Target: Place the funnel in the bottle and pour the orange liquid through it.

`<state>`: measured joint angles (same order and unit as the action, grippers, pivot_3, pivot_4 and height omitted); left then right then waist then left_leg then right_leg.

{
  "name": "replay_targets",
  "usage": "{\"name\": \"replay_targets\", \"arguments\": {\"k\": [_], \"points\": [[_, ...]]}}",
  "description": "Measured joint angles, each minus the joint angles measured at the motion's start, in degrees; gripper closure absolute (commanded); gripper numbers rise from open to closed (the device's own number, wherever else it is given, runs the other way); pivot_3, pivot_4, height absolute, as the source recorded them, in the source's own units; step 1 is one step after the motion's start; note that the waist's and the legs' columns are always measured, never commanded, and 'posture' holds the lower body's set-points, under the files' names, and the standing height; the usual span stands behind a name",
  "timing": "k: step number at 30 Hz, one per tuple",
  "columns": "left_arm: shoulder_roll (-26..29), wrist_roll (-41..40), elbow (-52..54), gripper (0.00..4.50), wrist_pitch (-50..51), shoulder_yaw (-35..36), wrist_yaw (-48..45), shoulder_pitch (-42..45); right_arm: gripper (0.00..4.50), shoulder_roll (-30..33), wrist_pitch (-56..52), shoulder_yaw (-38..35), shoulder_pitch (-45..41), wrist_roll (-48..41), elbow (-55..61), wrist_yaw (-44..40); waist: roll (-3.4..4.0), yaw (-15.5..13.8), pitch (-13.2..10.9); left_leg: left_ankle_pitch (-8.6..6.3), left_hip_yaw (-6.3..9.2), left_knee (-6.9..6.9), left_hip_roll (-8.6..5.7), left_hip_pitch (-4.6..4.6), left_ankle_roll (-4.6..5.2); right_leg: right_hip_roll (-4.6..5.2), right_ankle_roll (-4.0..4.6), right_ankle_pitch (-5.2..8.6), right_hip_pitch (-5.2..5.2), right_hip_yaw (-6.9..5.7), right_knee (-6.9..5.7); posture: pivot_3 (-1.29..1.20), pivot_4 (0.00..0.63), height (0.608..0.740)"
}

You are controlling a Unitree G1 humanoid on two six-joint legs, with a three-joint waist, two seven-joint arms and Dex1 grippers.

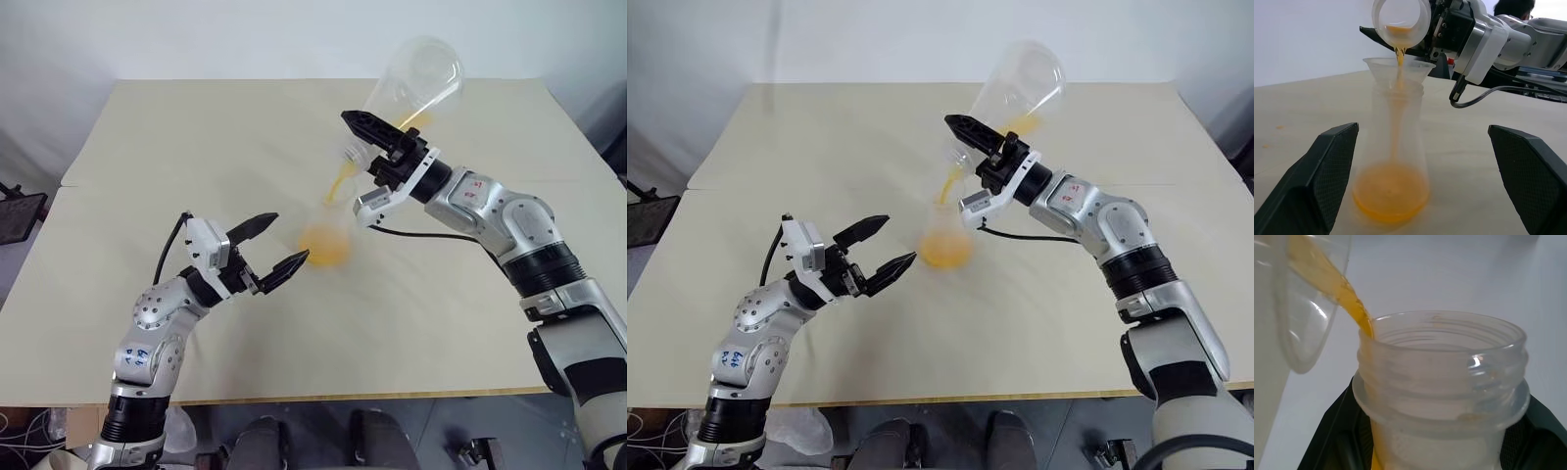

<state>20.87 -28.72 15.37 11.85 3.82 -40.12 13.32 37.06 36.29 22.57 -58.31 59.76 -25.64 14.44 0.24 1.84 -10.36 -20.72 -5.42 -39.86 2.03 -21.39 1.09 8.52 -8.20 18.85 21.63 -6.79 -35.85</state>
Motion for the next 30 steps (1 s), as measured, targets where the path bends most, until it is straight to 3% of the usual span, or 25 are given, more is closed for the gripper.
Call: {"name": "replay_targets", "arguments": {"k": [30], "points": [[-0.04, 0.00, 0.00, 0.00, -0.26, 0.00, 0.61, -0.03, 1.95, 0.04, 0.03, 1.85, -0.01, 2.45, 0.00, 4.29, 0.00, 0.00, 0.00, 0.00, 0.00, 0.01, 0.01, 0.00, 0.00, 0.00, 0.00, 0.00, 0.00, 0.00, 0.01, 0.00, 0.150, 0.740]]}}
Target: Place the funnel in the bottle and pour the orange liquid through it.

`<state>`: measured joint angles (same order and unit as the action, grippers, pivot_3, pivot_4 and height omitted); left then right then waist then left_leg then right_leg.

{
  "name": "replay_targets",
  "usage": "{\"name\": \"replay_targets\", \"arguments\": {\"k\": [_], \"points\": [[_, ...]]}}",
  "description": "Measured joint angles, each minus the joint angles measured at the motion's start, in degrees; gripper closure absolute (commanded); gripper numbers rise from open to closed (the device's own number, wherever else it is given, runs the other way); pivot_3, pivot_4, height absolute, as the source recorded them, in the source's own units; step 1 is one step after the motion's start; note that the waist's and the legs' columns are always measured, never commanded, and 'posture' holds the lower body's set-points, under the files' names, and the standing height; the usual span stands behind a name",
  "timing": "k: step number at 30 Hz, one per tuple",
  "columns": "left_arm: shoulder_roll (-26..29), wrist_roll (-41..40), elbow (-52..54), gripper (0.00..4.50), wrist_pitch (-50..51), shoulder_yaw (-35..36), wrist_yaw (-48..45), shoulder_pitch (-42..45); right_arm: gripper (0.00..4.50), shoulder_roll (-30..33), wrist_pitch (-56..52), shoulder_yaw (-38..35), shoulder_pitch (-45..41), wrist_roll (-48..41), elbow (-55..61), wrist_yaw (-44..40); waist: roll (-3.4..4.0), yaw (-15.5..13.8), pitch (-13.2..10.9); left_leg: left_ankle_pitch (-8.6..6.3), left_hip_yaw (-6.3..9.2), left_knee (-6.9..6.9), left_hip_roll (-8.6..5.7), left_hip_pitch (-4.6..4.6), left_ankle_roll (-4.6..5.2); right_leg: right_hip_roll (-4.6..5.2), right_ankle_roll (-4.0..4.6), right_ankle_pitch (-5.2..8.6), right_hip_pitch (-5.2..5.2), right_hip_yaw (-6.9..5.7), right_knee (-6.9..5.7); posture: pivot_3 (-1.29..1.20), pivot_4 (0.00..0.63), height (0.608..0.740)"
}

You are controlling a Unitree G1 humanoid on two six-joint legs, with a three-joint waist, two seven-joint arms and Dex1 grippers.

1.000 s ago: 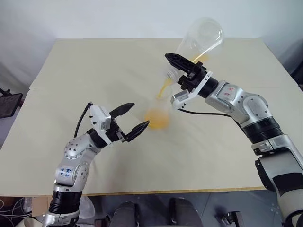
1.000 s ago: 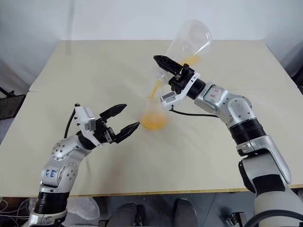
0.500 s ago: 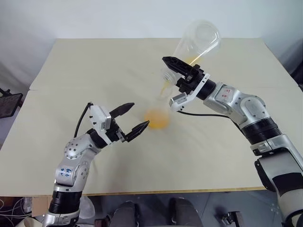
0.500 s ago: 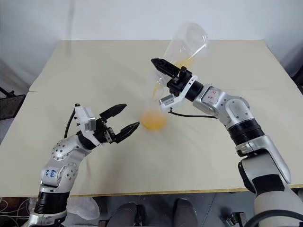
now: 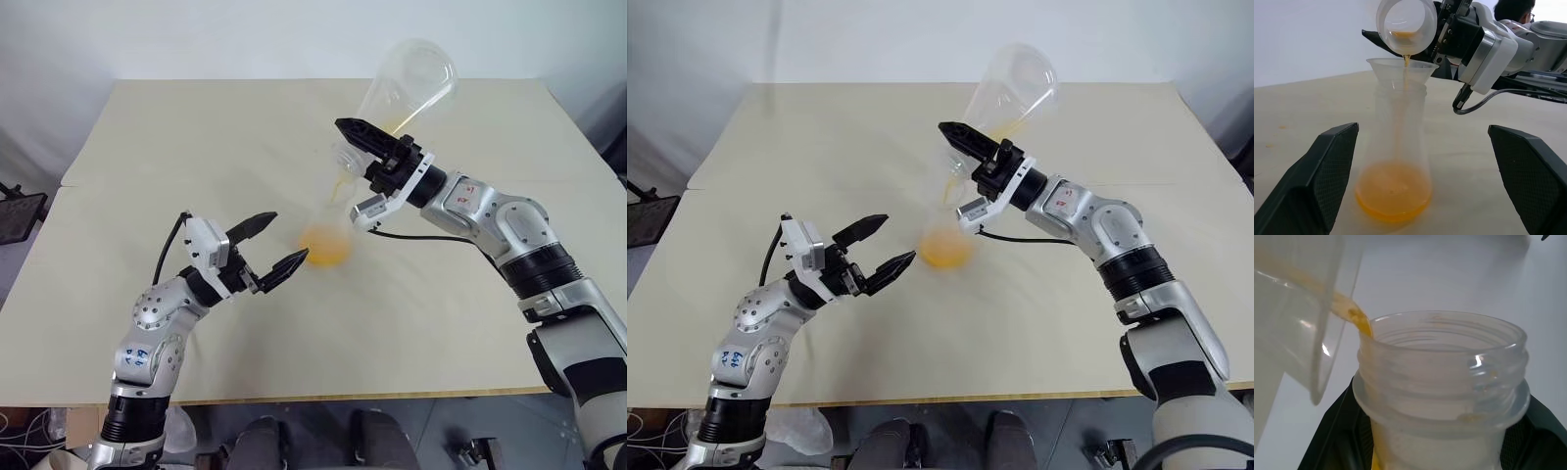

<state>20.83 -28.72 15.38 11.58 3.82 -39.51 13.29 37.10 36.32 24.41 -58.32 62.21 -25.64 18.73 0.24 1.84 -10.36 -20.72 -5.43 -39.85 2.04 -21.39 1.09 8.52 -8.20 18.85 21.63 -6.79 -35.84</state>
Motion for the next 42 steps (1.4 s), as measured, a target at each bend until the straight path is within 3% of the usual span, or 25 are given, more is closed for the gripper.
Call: {"name": "replay_targets", "arguments": {"k": [35, 42], "points": [[-0.67, 0.01, -0.01, 0.00, -0.87, -0.31, 0.41, 0.00, 1.95, 0.42, 0.10, 0.11, -0.91, 2.49, 0.00, 3.28, 0.00, 0.01, 0.00, 0.00, 0.00, 0.02, 0.00, -0.01, -0.01, 0.00, 0.00, 0.00, 0.00, 0.00, 0.02, 0.00, 0.150, 0.740], [-0.65, 0.00, -0.01, 0.00, -0.87, -0.32, 0.37, 0.00, 1.95, 0.28, 1.44, -0.71, -0.66, -7.30, -1.46, -1.29, 0.00, 0.01, 0.00, 0.00, 0.00, 0.02, 0.01, -0.01, 0.00, 0.00, 0.00, 0.00, 0.00, -0.01, 0.02, 0.00, 0.150, 0.740]]}}
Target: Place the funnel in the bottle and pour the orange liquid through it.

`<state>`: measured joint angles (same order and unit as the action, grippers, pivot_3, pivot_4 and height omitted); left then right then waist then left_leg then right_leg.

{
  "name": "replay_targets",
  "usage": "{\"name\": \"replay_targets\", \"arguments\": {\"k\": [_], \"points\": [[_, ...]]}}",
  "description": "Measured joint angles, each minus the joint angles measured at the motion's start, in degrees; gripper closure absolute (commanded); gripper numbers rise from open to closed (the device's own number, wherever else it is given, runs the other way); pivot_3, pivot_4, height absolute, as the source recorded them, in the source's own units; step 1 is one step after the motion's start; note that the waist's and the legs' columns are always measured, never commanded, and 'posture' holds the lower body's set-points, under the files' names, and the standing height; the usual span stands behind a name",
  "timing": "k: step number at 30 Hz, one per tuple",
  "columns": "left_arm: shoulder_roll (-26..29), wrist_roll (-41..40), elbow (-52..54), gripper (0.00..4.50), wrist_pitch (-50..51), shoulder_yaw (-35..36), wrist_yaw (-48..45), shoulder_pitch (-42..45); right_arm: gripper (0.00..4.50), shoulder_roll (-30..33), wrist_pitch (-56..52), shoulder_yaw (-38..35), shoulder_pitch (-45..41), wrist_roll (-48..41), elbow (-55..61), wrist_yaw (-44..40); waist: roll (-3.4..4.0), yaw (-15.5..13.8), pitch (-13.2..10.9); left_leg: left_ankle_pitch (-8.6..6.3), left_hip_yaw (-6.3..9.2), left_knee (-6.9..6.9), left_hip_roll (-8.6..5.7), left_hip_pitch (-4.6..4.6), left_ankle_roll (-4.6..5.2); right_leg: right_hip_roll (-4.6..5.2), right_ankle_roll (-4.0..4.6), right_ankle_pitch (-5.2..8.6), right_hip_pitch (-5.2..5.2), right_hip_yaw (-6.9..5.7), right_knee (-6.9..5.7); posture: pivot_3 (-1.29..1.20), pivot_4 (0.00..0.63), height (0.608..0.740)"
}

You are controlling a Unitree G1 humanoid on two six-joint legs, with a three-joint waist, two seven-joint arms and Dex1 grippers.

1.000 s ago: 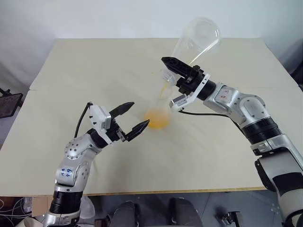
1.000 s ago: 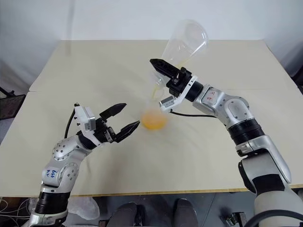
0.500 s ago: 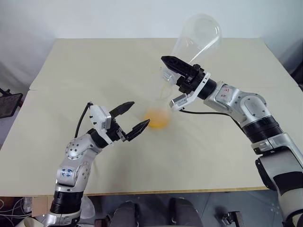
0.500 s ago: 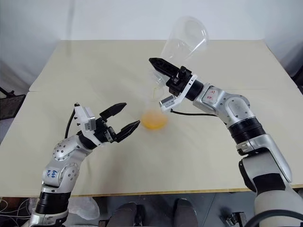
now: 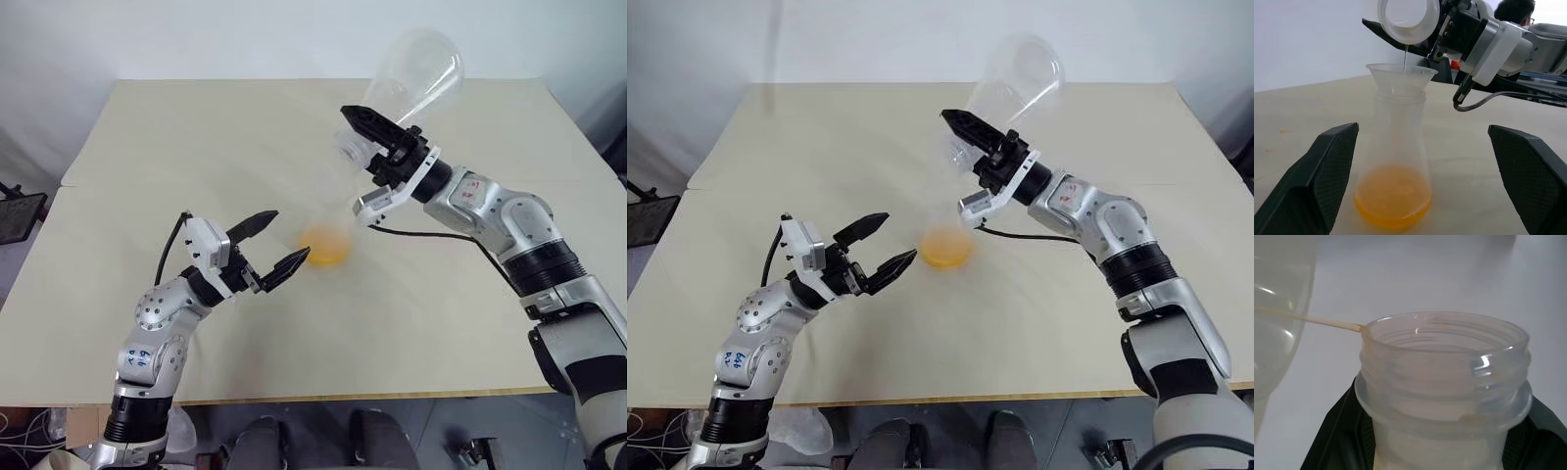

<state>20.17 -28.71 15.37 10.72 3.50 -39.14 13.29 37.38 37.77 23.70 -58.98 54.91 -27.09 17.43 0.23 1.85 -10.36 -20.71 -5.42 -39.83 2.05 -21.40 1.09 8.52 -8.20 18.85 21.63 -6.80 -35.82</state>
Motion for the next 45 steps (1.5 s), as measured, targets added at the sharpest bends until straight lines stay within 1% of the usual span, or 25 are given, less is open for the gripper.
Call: {"name": "replay_targets", "arguments": {"k": [2, 3, 5, 6, 8, 12, 14, 18, 21, 25, 27, 29, 31, 33, 39, 41, 45], "points": [[0.03, 0.00, 0.00, 0.00, 0.00, 0.00, -0.02, 0.00, 1.95, -0.48, 0.47, -1.40, 1.03, -4.76, -0.15, -3.02, 0.00, 0.00, 0.00, 0.00, 0.01, 0.01, 0.01, 0.00, 0.00, 0.00, 0.00, 0.00, 0.00, -0.02, 0.00, 0.00, 0.150, 0.740], [0.10, -0.01, 0.00, 0.00, 0.00, 0.00, -0.03, -0.01, 1.95, -0.98, 0.74, -2.34, 1.82, -8.73, -0.17, -5.38, 0.00, -0.01, 0.00, 0.00, 0.01, 0.01, 0.01, 0.00, 0.00, 0.00, 0.00, 0.00, -0.01, -0.02, 0.00, 0.00, 0.150, 0.740], [0.19, -0.02, 0.01, 0.00, 0.02, 0.00, -0.10, -0.01, 1.95, -2.50, 0.60, -4.92, 3.97, -18.27, -0.07, -11.08, -0.01, -0.01, -0.01, 0.00, 0.03, 0.01, 0.02, 0.00, 0.01, 0.00, 0.00, 0.00, -0.04, -0.04, 0.02, 0.00, 0.150, 0.740], [0.27, -0.04, 0.01, 0.00, 0.03, 0.01, -0.14, -0.02, 1.95, -3.40, -0.09, -6.75, 5.34, -24.08, 0.20, -14.38, -0.01, -0.07, -0.01, 0.00, 0.05, 0.01, 0.01, 0.00, 0.02, 0.01, 0.00, 0.00, -0.04, -0.06, 0.02, 0.00, 0.150, 0.740], [0.49, -0.05, 0.01, 0.00, 0.09, 0.02, -0.22, -0.11, 1.95, -4.20, -2.55, -9.75, 7.28, -32.86, 1.25, -19.57, -0.03, -0.16, -0.02, 0.00, 0.07, 0.00, -0.01, -0.01, 0.04, 0.03, 0.00, 0.00, -0.05, -0.06, 0.02, 0.00, 0.150, 0.740], [0.88, -0.10, 0.01, 0.00, 0.27, 0.03, -0.53, -0.42, 1.95, -5.18, -15.68, -19.57, 11.99, -58.48, 8.91, -34.42, -0.03, -0.36, -0.02, -0.01, 0.20, 0.00, -0.01, -0.03, 0.07, 0.05, 0.00, -0.01, -0.11, -0.16, 0.02, 0.00, 0.150, 0.740], [0.92, -0.12, -0.02, 0.00, 0.33, -0.02, -0.63, -0.43, 1.95, -4.86, -23.42, -23.62, 14.95, -67.57, 13.09, -39.34, -0.03, -0.41, -0.02, -0.02, 0.19, 0.01, -0.01, -0.03, 0.08, 0.05, 0.00, -0.01, -0.12, -0.16, 0.02, 0.00, 0.150, 0.740], [0.99, -0.18, -0.16, 0.00, 0.37, 0.00, -1.07, -0.33, 1.95, -3.05, -40.09, -31.19, 20.53, -78.76, 16.77, -42.42, -0.03, -0.59, -0.02, -0.02, 0.16, 0.00, -0.04, -0.03, 0.08, 0.06, 0.00, -0.01, -0.13, -0.16, 0.04, 0.00, 0.150, 0.740], [1.10, -0.19, -0.36, 0.00, 0.47, 0.04, -1.37, -0.21, 1.95, -1.81, -49.35, -36.37, 25.41, -85.40, 18.69, -44.24, -0.03, -0.70, -0.02, -0.02, 0.13, 0.03, -0.06, -0.02, 0.08, 0.04, 0.00, -0.01, -0.12, -0.17, 0.08, 0.00, 0.150, 0.740], [1.14, -0.20, -0.42, 0.00, 0.63, 0.01, -1.83, -0.06, 1.95, -2.32, -54.63, -39.87, 32.16, -90.34, 23.70, -47.03, -0.03, -0.59, -0.02, -0.02, 0.02, 0.07, -0.22, -0.02, 0.08, 0.01, 0.00, -0.01, -0.10, -0.13, 0.17, 0.00, 0.150, 0.740], [1.11, -0.20, -0.42, 0.00, 0.70, -0.05, -1.90, -0.03, 1.95, -4.55, -54.20, -41.82, 33.95, -92.60, 26.08, -48.18, -0.03, -0.44, -0.02, -0.01, 0.00, 0.07, -0.22, 0.00, 0.06, -0.02, 0.00, -0.01, -0.10, -0.13, 0.17, 0.00, 0.150, 0.740], [1.05, -0.20, -0.41, 0.00, 0.80, -0.09, -2.01, -0.03, 1.95, -5.99, -51.61, -42.48, 35.99, -92.54, 27.37, -49.48, -0.03, -0.55, -0.02, 0.00, 0.02, 0.07, -0.24, 0.02, 0.05, -0.02, 0.00, -0.01, -0.10, -0.13, 0.16, 0.00, 0.150, 0.740], [1.05, -0.20, -0.41, 0.00, 1.07, -0.08, -2.06, -0.04, 1.95, -7.57, -48.53, -42.36, 37.94, -91.15, 27.12, -50.98, -0.03, -0.57, -0.02, 0.00, -0.03, 0.07, -0.29, 0.02, 0.05, 0.01, -0.02, -0.02, -0.11, -0.06, 0.18, 0.00, 0.150, 0.740], [1.03, -0.21, -0.39, 0.00, 1.21, -0.09, -2.07, -0.04, 1.95, -9.06, -46.70, -42.05, 37.94, -89.98, 26.77, -51.23, -0.03, -0.58, -0.02, 0.00, -0.04, 0.06, -0.28, 0.02, 0.05, 0.00, -0.02, -0.02, -0.10, -0.06, 0.18, 0.00, 0.150, 0.740], [1.00, -0.26, -0.24, 0.00, 1.54, -0.09, -2.05, -0.13, 1.95, -9.95, -38.90, -39.72, 33.47, -81.64, 22.21, -50.57, -0.03, -0.52, -0.02, 0.00, -0.01, 0.06, -0.27, 0.04, 0.04, 0.00, -0.02, -0.02, -0.10, -0.08, 0.16, 0.00, 0.150, 0.740], [0.99, -0.30, -0.13, 0.00, 1.74, -0.08, -1.99, -0.25, 1.24, -10.17, -38.95, -39.44, 33.39, -80.76, 20.87, -50.64, -0.03, -0.70, -0.02, 0.00, 0.00, 0.07, -0.28, 0.04, 0.04, 0.00, -0.02, -0.02, -0.10, -0.08, 0.16, 0.00, 0.150, 0.740], [1.05, -0.34, 0.00, 0.00, 1.95, -0.06, -1.87, -0.56, 0.03, -10.53, -39.05, -39.09, 33.40, -80.55, 20.01, -51.36, -0.03, -0.77, -0.02, 0.00, 0.01, 0.06, -0.27, 0.03, 0.05, 0.00, -0.02, -0.02, -0.10, -0.08, 0.16, 0.00, 0.150, 0.740]]}}
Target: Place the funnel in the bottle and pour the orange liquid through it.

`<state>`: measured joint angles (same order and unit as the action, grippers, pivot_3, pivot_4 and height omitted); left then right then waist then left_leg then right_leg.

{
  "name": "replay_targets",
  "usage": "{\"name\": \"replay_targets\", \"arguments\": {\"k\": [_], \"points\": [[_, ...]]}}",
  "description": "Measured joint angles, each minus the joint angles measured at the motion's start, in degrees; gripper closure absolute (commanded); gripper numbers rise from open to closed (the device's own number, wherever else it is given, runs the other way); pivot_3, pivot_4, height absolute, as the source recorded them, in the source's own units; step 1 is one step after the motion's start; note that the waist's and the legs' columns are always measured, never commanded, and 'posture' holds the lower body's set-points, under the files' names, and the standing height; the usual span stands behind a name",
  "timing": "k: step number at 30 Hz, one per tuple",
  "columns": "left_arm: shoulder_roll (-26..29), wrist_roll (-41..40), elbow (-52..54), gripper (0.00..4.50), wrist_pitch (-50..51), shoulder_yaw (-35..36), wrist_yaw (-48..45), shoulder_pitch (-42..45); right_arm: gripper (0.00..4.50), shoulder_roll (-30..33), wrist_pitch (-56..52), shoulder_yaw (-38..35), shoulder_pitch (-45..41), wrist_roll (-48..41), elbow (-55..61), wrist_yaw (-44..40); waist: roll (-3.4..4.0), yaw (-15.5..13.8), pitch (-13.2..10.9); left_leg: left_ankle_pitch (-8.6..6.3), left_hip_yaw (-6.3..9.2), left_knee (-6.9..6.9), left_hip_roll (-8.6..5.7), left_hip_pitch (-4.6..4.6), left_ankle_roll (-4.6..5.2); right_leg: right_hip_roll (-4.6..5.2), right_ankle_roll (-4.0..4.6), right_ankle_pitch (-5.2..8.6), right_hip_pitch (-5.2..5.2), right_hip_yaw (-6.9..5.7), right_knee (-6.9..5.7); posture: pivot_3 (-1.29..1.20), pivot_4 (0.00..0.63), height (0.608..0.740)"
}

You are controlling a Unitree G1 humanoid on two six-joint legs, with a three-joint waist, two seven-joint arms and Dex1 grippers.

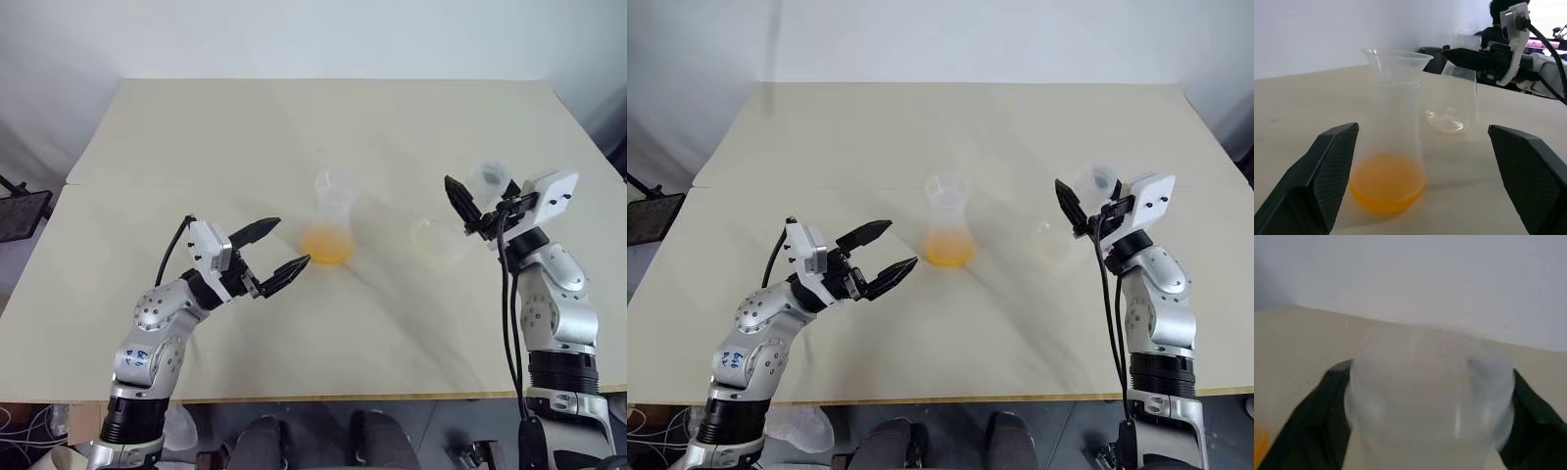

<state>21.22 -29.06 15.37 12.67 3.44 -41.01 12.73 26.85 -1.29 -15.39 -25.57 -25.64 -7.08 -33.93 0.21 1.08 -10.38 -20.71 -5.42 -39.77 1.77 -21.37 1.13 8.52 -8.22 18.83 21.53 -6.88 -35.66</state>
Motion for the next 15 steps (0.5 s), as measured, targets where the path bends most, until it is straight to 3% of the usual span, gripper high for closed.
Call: {"name": "replay_targets", "arguments": {"k": [15], "points": [[0.44, -0.24, -0.05, 0.00, 0.46, 0.60, -0.45, 0.01, 0.03, 2.83, -1.23, -4.08, 1.35, -0.81, 4.23, 0.12, 0.00, -0.93, 0.00, 0.00, -0.05, -0.01, 0.00, 0.01, 0.00, 0.00, 0.00, 0.00, 0.00, 0.02, 0.00, 0.00, 0.150, 0.740]]}}
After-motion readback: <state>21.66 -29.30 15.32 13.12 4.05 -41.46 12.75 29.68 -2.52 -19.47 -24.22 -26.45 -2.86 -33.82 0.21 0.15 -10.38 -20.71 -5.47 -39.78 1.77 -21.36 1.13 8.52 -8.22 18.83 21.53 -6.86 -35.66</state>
